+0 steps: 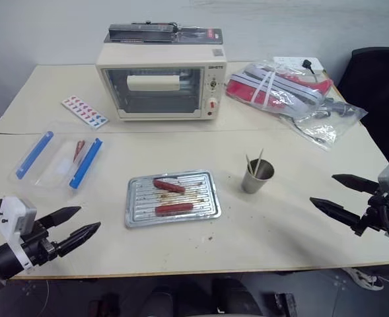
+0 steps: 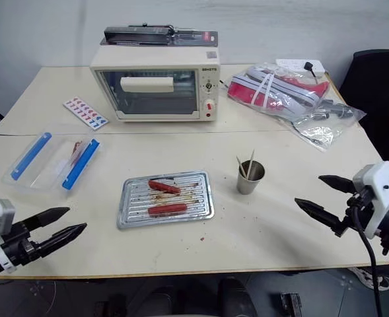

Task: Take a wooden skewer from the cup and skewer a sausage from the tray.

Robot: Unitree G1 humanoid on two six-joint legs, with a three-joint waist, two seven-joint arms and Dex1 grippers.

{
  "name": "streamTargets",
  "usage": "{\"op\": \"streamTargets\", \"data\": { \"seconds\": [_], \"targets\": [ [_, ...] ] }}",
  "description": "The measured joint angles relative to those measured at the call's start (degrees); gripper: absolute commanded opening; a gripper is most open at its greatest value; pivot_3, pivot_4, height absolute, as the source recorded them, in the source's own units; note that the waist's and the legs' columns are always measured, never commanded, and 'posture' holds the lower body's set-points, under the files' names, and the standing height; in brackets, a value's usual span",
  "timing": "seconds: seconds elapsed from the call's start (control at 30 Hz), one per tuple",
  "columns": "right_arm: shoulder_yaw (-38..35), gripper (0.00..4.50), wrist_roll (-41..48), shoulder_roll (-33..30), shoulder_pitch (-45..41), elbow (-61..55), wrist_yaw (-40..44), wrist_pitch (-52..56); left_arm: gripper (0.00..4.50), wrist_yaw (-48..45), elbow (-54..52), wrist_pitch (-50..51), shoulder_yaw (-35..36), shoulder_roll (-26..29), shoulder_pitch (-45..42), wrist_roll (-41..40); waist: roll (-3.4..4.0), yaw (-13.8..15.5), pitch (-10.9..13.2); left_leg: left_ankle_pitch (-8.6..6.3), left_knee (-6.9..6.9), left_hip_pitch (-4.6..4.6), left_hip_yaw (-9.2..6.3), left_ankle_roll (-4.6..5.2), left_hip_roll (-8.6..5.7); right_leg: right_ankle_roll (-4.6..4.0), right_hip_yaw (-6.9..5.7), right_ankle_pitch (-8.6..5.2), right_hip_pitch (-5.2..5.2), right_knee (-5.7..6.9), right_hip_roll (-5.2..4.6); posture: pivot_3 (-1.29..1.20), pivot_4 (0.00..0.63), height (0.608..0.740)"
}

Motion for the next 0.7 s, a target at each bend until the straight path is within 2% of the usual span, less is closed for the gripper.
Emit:
{"op": "streamTargets", "data": {
  "seconds": [0.43,0.53,0.7],
  "targets": [
    [2.1,4.50,-0.3,0.0,-1.4,0.0,-0.4,-0.1,3.95,0.9,-1.4,-0.6,-1.5,-0.3,-0.3,1.8,0.00,0.3,0.0,-0.02,-0.02,-0.01,-0.02,0.03,0.00,0.00,-0.02,0.00,0.01,-0.04,0.00,0.00,0.150,0.740],
    [2.1,4.50,1.0,0.0,-1.6,0.0,-0.5,1.4,4.45,1.2,-1.4,0.1,-1.6,-0.3,-0.7,1.3,0.00,0.3,0.0,-0.02,-0.02,-0.01,-0.03,0.04,0.00,0.00,-0.02,0.00,0.01,-0.04,-0.01,0.00,0.150,0.740],
    [3.0,4.50,1.6,0.0,-1.7,-0.4,-2.2,2.7,4.48,1.8,-1.4,0.6,-2.2,-0.3,-1.6,1.2,0.00,0.3,0.0,-0.02,-0.02,-0.01,-0.03,0.04,0.00,0.00,-0.02,0.00,0.01,-0.04,0.00,0.00,0.150,0.740]
  ]
}}
